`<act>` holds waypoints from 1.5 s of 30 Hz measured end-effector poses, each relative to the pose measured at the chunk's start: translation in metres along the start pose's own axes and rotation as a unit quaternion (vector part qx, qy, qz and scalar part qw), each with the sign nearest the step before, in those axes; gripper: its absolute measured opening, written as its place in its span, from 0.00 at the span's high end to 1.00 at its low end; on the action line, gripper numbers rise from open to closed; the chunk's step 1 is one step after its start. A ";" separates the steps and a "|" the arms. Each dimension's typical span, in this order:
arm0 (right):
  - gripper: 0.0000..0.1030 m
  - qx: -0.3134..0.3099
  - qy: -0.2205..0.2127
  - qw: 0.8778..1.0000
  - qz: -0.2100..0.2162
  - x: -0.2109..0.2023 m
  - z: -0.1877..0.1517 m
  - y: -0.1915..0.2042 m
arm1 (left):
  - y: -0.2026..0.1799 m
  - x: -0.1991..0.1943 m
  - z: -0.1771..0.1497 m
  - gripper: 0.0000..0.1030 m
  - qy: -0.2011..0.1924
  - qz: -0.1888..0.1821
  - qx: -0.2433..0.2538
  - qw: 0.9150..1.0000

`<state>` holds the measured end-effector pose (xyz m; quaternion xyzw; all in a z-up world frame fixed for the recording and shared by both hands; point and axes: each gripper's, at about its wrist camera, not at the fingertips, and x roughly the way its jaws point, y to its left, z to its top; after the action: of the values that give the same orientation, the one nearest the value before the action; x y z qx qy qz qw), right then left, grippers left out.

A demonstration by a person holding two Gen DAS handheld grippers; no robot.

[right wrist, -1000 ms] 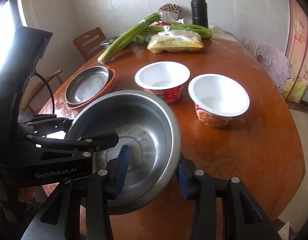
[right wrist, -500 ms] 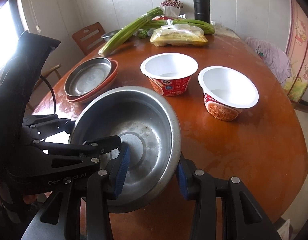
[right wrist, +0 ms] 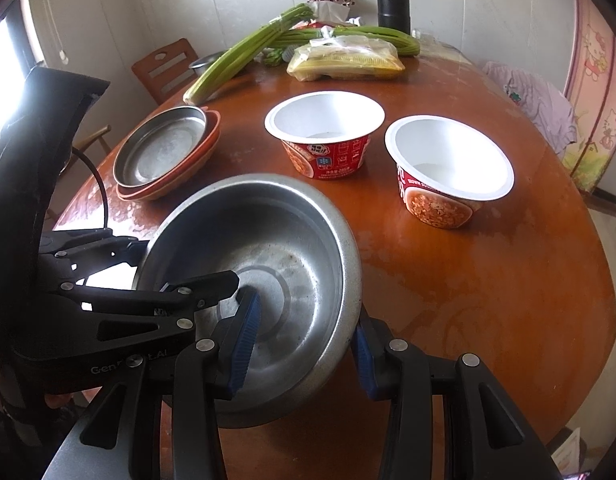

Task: Organize plates and bowls
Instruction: 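Lower the steel bowl back onto the table and open the right gripper, then move the right gripper to the rim of the larger white bowl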

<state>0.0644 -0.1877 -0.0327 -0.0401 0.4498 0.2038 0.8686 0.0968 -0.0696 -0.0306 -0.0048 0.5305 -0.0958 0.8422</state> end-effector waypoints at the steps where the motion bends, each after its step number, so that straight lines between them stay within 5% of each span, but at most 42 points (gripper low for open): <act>1: 0.56 0.000 0.001 1.000 -0.001 0.001 0.001 0.000 | 0.000 0.001 0.000 0.48 0.000 -0.001 0.002 1.000; 21: 0.56 0.027 0.013 1.000 0.010 0.007 0.001 -0.012 | -0.002 -0.001 0.001 0.48 -0.007 -0.011 0.011 1.000; 45: 0.55 0.040 -0.032 0.999 0.007 -0.026 0.026 -0.026 | 0.012 -0.043 0.028 0.48 -0.051 -0.004 -0.004 0.999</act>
<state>0.0814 -0.2128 0.0004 0.0047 0.4300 0.1930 0.8819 0.1062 -0.0529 0.0186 -0.0152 0.4872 -0.0969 0.8678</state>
